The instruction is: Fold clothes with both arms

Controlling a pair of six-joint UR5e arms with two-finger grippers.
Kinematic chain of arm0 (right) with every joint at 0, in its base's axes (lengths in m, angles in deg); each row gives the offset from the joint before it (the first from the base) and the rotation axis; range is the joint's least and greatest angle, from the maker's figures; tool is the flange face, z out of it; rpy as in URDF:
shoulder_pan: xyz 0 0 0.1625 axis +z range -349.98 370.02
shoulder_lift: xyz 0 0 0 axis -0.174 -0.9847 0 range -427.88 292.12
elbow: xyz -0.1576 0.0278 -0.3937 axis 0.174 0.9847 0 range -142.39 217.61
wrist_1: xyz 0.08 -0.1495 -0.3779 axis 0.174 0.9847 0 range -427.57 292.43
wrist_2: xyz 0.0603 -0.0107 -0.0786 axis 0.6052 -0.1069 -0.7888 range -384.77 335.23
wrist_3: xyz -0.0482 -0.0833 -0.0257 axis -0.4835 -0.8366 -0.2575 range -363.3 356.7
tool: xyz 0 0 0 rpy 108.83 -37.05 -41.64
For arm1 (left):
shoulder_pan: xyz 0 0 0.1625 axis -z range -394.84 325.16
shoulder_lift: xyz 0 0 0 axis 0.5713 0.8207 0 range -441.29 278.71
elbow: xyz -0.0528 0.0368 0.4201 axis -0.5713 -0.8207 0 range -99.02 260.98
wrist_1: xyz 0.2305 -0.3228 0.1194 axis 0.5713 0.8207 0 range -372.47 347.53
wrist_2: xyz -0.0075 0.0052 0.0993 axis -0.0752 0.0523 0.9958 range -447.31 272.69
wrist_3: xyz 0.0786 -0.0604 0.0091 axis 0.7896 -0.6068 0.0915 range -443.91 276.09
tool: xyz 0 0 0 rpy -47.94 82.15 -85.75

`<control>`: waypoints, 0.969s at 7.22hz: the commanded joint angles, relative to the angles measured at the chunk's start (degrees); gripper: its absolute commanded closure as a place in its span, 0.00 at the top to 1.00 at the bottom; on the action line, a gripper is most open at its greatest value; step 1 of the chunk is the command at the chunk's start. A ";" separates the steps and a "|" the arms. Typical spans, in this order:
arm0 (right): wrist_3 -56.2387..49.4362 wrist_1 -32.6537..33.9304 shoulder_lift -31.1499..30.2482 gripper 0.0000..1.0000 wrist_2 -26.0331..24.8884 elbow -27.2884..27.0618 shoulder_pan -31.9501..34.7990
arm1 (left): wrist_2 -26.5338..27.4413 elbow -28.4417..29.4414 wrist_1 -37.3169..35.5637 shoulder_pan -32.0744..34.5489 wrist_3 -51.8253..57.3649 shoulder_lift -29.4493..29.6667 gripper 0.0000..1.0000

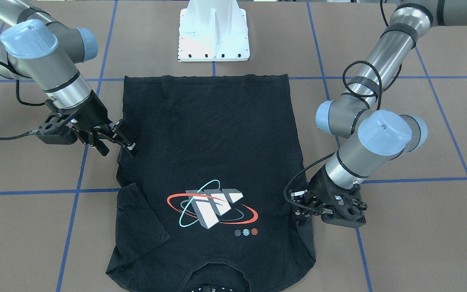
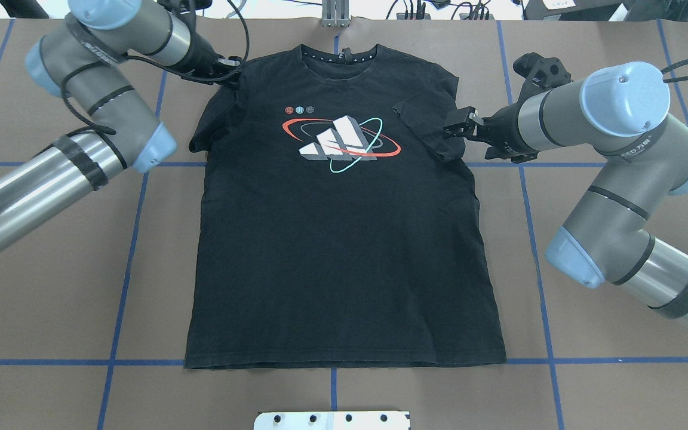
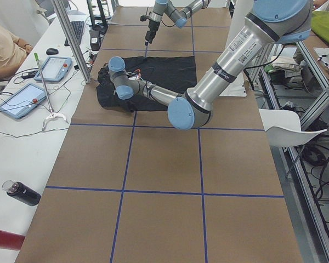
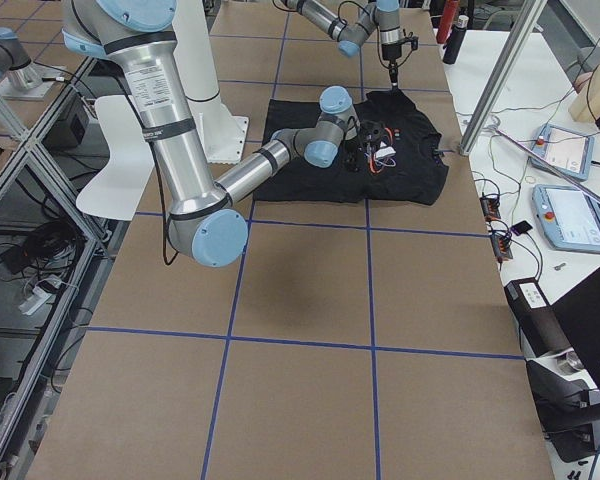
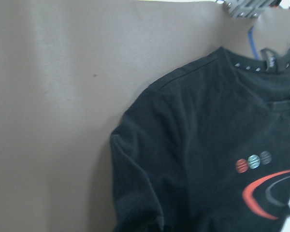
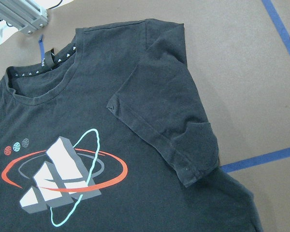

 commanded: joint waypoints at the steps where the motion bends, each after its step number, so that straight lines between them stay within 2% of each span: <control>1: 0.00 0.00 0.00 1.00 -0.03 0.13 -0.01 | 3.79 3.11 0.08 -1.60 -2.33 3.26 0.00; 4: 0.09 0.00 -0.09 1.00 -0.03 0.31 -0.10 | 7.75 7.14 1.56 -3.00 -6.20 6.87 0.00; 5: 0.09 0.00 0.00 1.00 -0.03 0.31 -0.27 | 8.99 7.42 2.44 -3.88 -6.38 6.70 0.62; 6: 0.09 0.00 0.00 1.00 -0.03 0.31 -0.27 | 8.91 7.07 2.62 -4.15 -6.38 6.44 0.87; 7: 0.52 0.00 0.00 1.00 -0.03 -0.04 -0.27 | 8.91 6.20 2.71 -4.15 -7.17 6.44 0.90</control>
